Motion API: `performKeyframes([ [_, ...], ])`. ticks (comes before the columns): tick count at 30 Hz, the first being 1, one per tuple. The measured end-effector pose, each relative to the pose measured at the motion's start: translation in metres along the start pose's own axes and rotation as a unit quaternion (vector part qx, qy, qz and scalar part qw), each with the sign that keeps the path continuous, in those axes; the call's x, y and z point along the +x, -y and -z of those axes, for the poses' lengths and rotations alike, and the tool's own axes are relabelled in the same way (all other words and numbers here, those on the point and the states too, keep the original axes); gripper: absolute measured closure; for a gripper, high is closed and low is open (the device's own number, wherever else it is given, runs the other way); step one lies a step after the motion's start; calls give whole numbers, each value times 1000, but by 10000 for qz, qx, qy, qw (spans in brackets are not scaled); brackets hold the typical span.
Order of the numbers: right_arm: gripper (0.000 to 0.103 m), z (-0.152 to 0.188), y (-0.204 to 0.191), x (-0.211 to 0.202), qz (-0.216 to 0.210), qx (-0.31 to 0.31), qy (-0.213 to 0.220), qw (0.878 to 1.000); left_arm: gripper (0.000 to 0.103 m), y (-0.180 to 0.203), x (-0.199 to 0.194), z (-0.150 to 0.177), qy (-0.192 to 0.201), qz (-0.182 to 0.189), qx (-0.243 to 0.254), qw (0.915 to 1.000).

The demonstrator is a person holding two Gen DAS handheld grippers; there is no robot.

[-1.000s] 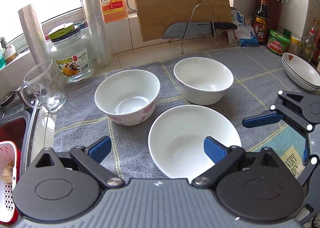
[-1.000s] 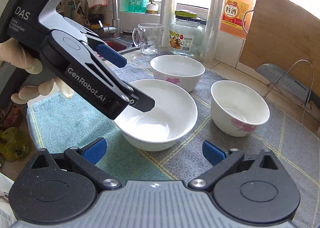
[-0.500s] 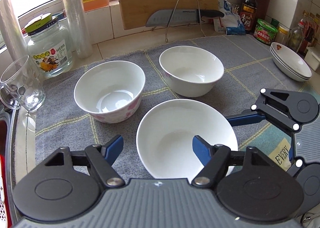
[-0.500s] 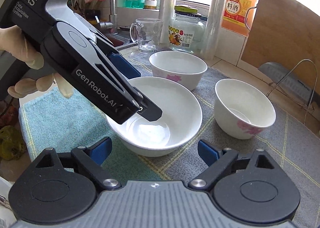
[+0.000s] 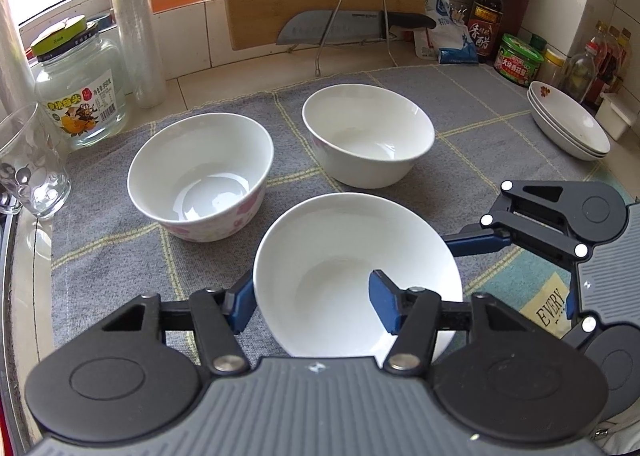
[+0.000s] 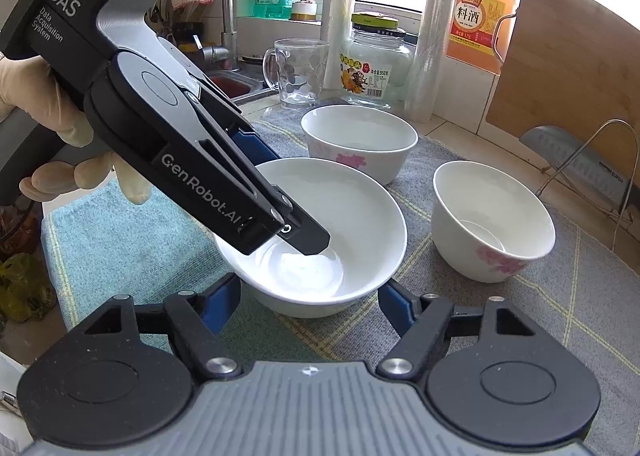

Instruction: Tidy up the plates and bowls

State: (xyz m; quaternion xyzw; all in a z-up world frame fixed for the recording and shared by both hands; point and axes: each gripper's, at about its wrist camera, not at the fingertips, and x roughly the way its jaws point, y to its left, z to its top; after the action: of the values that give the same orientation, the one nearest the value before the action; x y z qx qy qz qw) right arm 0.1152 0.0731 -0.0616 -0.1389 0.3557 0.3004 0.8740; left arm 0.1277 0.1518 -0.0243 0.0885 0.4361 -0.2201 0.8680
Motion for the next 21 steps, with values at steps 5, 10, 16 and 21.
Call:
performKeyframes([
  [5, 23, 0, 1, -2, -32, 39, -21, 10000, 45, 0, -1, -1, -18, 41, 14, 10000],
  [10, 23, -1, 3, -9, -39, 72, -19, 10000, 45, 4, -4, -2, -17, 83, 88, 9999],
  [16, 23, 2, 8, -22, 56, 80, -36, 9999, 45, 18, -5, -6, 29, 210, 218, 9995],
  [21, 23, 9, 16, -33, 219, 127, -95, 9996, 45, 34, 1, -13, 52, 378, 310, 9988],
])
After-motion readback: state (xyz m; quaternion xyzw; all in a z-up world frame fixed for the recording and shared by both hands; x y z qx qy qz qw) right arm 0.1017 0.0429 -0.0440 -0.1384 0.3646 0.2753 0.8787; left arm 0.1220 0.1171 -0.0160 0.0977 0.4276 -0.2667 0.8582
